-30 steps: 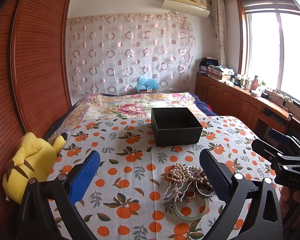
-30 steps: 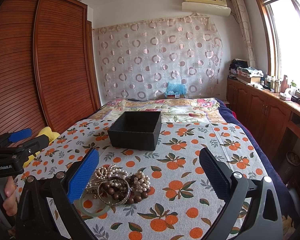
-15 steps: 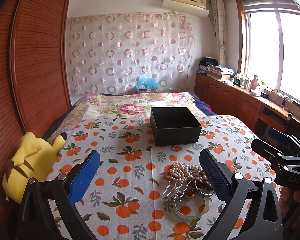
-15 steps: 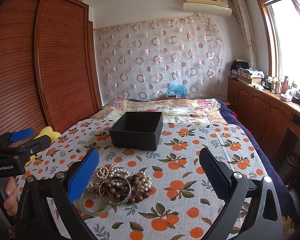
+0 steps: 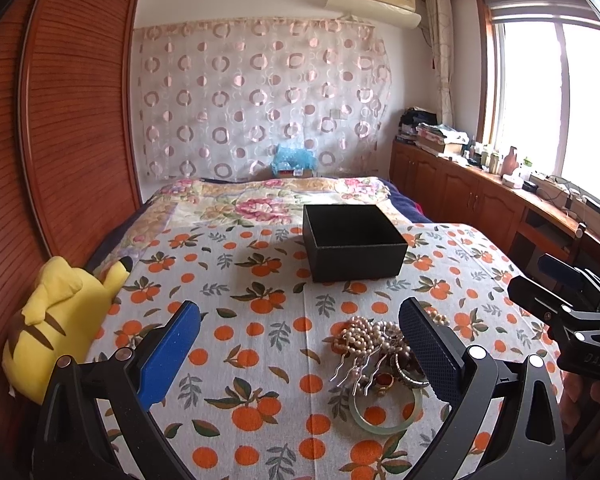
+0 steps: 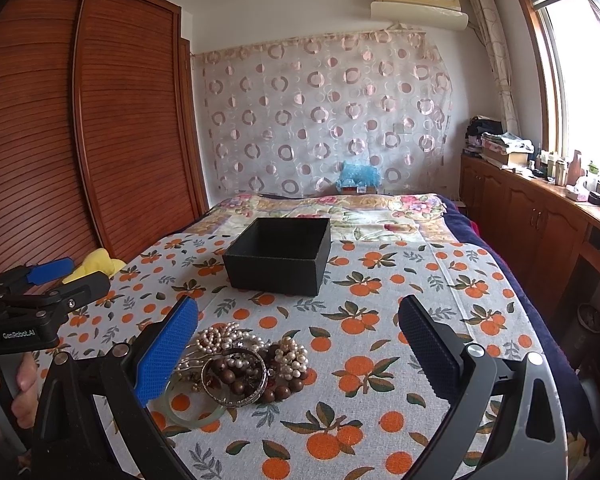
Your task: Organize jewelry
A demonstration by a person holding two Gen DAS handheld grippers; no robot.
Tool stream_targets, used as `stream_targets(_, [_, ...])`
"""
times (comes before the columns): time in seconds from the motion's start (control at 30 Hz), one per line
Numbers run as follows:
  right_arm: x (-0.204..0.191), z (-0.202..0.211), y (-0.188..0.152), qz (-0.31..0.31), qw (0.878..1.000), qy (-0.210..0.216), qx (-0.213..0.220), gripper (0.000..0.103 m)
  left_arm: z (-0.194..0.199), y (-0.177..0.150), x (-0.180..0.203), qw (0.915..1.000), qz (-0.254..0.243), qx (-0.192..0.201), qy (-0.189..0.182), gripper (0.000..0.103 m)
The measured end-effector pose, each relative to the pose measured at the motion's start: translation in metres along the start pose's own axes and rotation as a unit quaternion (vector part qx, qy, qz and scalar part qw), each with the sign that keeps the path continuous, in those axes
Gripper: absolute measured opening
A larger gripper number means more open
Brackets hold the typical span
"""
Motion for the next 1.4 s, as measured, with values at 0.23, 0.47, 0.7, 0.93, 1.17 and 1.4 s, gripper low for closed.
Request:
stream_targets(0.23, [0.002, -0.005, -0.009, 0.008, 0.999, 0.025, -0.023, 0.099, -0.017, -0.014, -0.015, 0.9996, 0.007, -0.023, -0.012, 0.096])
stream_targets(0.47, [-0.006, -0.023, -0.025, 0.031, 0.995, 0.053, -0.076, 0.085, -0.033, -0.026, -0.022, 0.9982, 0.007, -0.049, -0.034, 0.096])
stream_targets(0.7, [-0.022, -0.047, -0.045, 0.070, 0.984, 0.085, -0.139, 0.077, -0.045, -0.040, -0.021, 0.9956, -0.002, -0.074, -0.058, 0.096])
stream_targets(0.93, [-0.037, -0.068, -0.057, 0.114, 0.973, 0.097, -0.178, 0.072, -0.052, -0.049, -0.024, 0.9933, -0.003, -0.094, -0.068, 0.096])
stream_targets(1.17, [-0.044, -0.083, -0.063, 0.148, 0.965, 0.082, -0.200, 0.072, -0.057, -0.055, -0.025, 0.9911, 0.003, -0.105, -0.081, 0.096])
stream_targets(1.4, [-0.040, -0.079, -0.064, 0.158, 0.965, 0.078, -0.195, 0.063, -0.060, -0.059, -0.020, 0.9889, 0.001, -0.114, -0.095, 0.096])
Point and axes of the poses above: each gripper's, at about its wrist camera, not at the fingertips, and z roughly against the way its jaws point, x to its right, y to its top, the point moved 2 cm from there along -z, roughly the way its jaws point, and after that the axes turned 9 degrees about -z, right-handed, at the moved point
